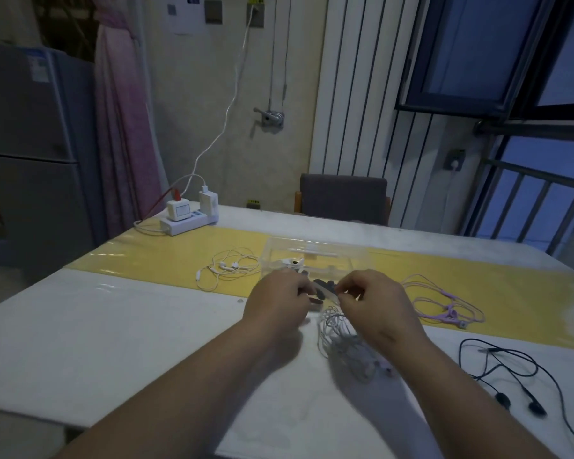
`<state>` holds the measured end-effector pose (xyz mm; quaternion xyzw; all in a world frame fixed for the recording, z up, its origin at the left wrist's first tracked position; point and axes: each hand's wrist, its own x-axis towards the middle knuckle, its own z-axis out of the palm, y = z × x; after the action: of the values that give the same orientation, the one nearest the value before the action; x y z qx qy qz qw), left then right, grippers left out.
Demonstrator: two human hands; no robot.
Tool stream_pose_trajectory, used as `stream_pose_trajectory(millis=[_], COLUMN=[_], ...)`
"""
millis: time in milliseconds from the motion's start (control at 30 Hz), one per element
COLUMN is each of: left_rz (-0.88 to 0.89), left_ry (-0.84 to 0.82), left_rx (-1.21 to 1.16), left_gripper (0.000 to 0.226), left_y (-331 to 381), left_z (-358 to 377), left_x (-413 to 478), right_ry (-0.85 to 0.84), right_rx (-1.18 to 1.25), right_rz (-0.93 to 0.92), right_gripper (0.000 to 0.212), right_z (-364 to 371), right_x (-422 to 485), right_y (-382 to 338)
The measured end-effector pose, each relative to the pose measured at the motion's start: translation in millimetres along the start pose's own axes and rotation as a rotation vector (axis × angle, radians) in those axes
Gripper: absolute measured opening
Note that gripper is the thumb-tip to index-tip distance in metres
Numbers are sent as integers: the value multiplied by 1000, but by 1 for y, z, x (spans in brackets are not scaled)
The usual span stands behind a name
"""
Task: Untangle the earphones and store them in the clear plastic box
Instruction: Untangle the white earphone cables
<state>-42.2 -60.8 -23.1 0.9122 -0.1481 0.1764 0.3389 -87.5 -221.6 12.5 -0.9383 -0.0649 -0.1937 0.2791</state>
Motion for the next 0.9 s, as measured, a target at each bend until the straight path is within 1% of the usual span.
stream_pose_trajectory(millis=[167, 233, 300, 433, 533, 600, 633, 700, 767, 800, 833, 900], left_rz=[2, -9, -50, -203, -340, -371, -372, -368, -371, -373, -369, -357], left_ry=[197, 262, 314, 357, 331, 283, 223, 32, -130, -162, -159, -89], left_rx=[-99, -108, -104, -35, 2, 122, 206, 368, 474, 512, 557, 628], left_gripper=[29, 22, 22, 32, 43, 46, 46, 48, 50, 48, 43, 31], left_y=[-11, -17, -25, -46, -68, -85, -92, -105, -113, -114, -115, -113], left_z=[-22, -30, -34, -38, -41, -39, -36, -26, -18, -17, -17, -21], left_x=[-1, 4, 12, 28, 46, 53, 54, 53, 52, 53, 53, 54], right_ry=[14, 9, 0, 0, 51, 98, 113, 108, 90, 83, 81, 83], right_rx=[42, 50, 50, 7, -51, -48, -42, -28, -20, -21, -23, -16], right_rz=[-51, -84, -116, -194, -308, -375, -399, -432, -466, -479, -485, -490], right_gripper=[14, 14, 13, 14, 15, 15, 14, 13, 12, 13, 13, 11], right_z=[-2, 1, 9, 30, 41, 45, 48, 53, 55, 57, 57, 57], right_x=[25, 37, 47, 56, 59, 58, 57, 56, 54, 54, 53, 53], right_y=[-11, -16, -22, -27, -25, -24, -23, -22, -22, -21, -21, -22])
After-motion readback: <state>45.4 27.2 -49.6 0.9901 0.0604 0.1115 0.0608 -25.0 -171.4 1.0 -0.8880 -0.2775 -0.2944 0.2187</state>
